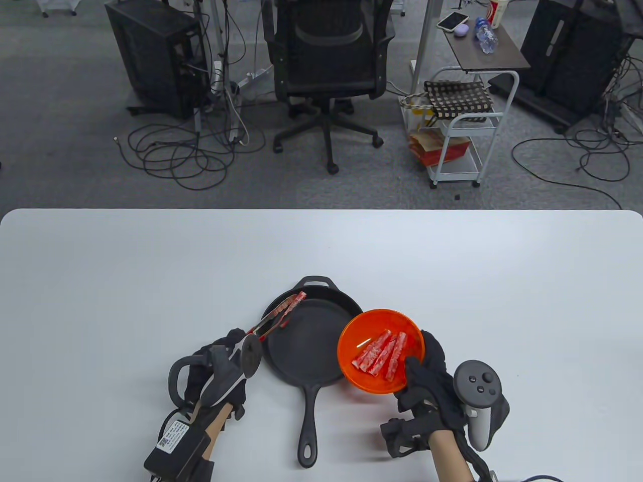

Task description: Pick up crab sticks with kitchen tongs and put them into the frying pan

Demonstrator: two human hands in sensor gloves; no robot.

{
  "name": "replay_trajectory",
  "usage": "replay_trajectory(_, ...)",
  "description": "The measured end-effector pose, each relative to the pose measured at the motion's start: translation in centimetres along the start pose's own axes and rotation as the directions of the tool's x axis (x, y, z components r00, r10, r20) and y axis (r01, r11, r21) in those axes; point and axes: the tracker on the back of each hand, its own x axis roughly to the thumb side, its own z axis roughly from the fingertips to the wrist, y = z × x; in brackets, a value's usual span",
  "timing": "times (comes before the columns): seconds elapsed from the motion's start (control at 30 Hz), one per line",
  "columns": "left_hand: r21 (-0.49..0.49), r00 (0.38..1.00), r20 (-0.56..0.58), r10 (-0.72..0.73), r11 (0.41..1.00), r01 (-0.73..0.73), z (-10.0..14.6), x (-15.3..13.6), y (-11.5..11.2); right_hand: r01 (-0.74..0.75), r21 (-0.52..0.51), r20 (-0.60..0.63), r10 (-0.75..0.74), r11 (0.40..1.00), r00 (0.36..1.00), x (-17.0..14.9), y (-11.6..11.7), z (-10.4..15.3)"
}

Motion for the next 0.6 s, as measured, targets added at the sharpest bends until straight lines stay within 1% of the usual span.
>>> replay_trajectory(0.1, 0.003, 1.000, -0.003, -0.030, 1.000, 0.030, -0.22, 0.41, -0.16, 0.004, 0.001, -0.005, -0.004, 1.000, 1.000, -0.04, -0.01, 0.01)
replay_trajectory(0.27, -0.039, 0.999, -0.003, -0.049, 0.998, 0.049, -0.55, 0.82, -0.30, -0.001, 0.007, -0.006, 0.001, 1.000, 1.000, 0.00, 0.03, 0.03)
replay_trajectory(0.6, -0.070, 1.000, -0.021, -0.019, 0.997, 0.017, -0.73, 0.81, -0.74, 0.006, 0.006, -0.004, -0.006, 1.000, 1.000, 0.00, -0.01, 0.03)
